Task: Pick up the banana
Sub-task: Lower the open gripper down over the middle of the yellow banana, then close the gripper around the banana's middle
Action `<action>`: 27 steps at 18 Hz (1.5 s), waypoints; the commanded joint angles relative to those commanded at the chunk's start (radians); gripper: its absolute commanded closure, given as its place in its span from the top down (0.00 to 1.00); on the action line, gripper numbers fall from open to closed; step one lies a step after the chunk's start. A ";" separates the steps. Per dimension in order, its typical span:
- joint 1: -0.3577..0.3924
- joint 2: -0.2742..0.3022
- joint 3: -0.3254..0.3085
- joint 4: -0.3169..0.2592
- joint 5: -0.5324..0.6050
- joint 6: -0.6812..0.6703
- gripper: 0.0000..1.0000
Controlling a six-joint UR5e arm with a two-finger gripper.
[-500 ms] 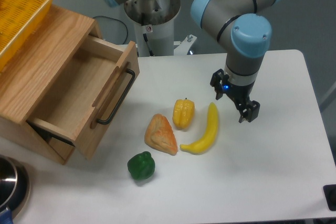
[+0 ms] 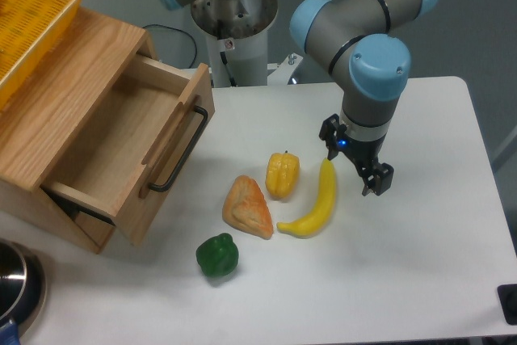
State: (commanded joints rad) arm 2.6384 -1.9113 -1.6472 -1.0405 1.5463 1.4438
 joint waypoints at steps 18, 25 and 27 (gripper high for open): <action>-0.005 -0.153 0.000 0.017 -0.009 -0.325 1.00; 0.012 -0.153 -0.026 0.013 -0.005 -0.325 1.00; 0.017 -0.150 -0.040 0.013 -0.005 -0.324 1.00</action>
State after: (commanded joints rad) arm 2.6553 -2.0617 -1.6873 -1.0278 1.5417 1.1198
